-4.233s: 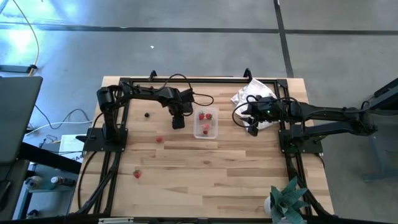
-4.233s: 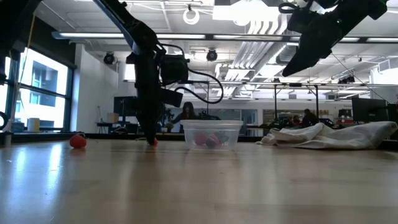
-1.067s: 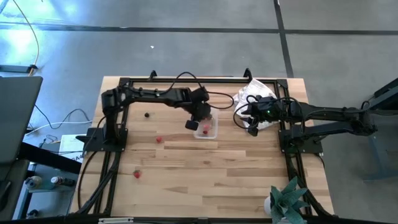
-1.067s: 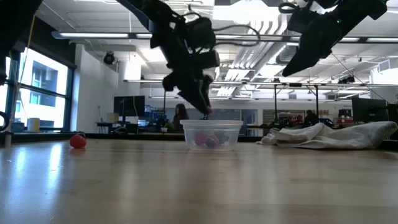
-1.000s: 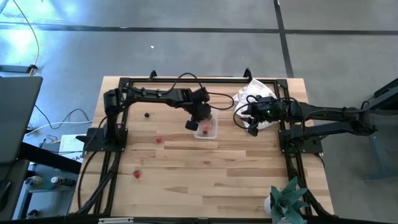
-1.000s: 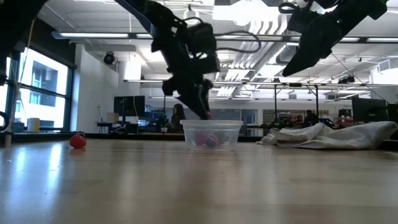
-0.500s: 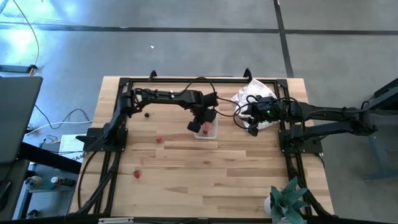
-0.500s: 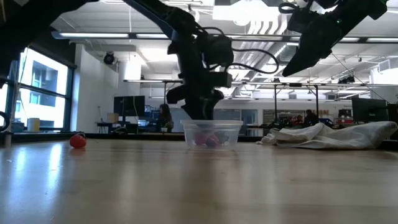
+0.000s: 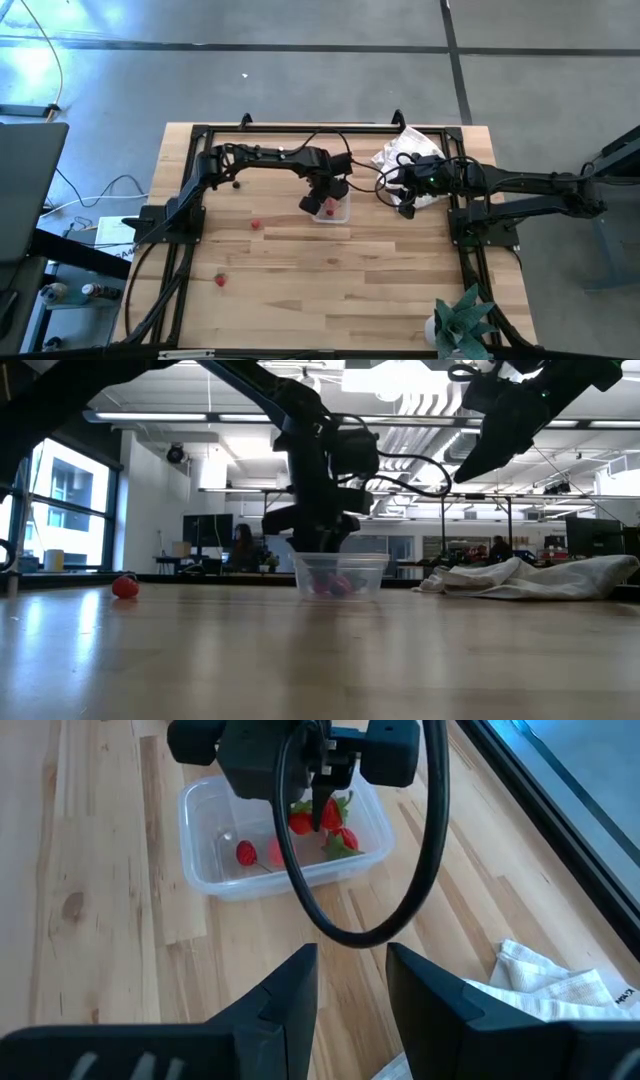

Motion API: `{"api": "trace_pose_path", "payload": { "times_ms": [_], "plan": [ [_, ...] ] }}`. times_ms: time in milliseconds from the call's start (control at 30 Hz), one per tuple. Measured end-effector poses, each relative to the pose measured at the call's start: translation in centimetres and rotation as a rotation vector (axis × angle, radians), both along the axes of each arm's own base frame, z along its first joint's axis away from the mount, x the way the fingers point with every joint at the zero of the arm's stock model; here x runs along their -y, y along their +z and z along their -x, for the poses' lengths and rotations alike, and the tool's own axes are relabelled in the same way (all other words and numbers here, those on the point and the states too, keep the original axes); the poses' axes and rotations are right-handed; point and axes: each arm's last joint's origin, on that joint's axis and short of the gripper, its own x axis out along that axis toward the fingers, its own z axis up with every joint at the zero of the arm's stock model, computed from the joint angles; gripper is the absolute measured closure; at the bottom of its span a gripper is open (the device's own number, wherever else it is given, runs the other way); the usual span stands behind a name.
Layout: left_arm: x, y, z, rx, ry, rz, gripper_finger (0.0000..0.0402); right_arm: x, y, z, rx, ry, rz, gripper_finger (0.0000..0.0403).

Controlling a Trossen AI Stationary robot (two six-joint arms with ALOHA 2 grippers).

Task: Pick and placing Produce into tupperware
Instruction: Put the strawberry into the transparent container, then put the plum into the transparent container

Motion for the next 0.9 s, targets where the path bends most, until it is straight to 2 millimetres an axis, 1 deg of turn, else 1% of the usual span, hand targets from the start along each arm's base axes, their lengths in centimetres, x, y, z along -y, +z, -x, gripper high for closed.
{"api": "trace_pose_path", "payload": {
  "times_ms": [367, 700, 800, 900],
  "plan": [
    [0.29, -0.01, -0.07, -0.002, -0.009, 0.005, 0.0288, 0.00, 0.00, 0.00, 0.000, 0.000, 0.000, 0.0291],
    [0.24, 0.01, -0.16, 0.008, -0.001, 0.002, 0.0230, 0.00, 0.00, 0.00, 0.000, 0.000, 0.000, 0.0291],
    [0.26, 0.01, -0.16, 0.008, -0.001, 0.002, 0.0224, -0.01, 0.00, 0.00, 0.000, 0.000, 0.000, 0.0291],
    [0.27, 0.05, -0.13, 0.006, 0.002, 0.004, 0.0228, 0.00, 0.00, 0.00, 0.000, 0.000, 0.000, 0.0291]
  ]
}}
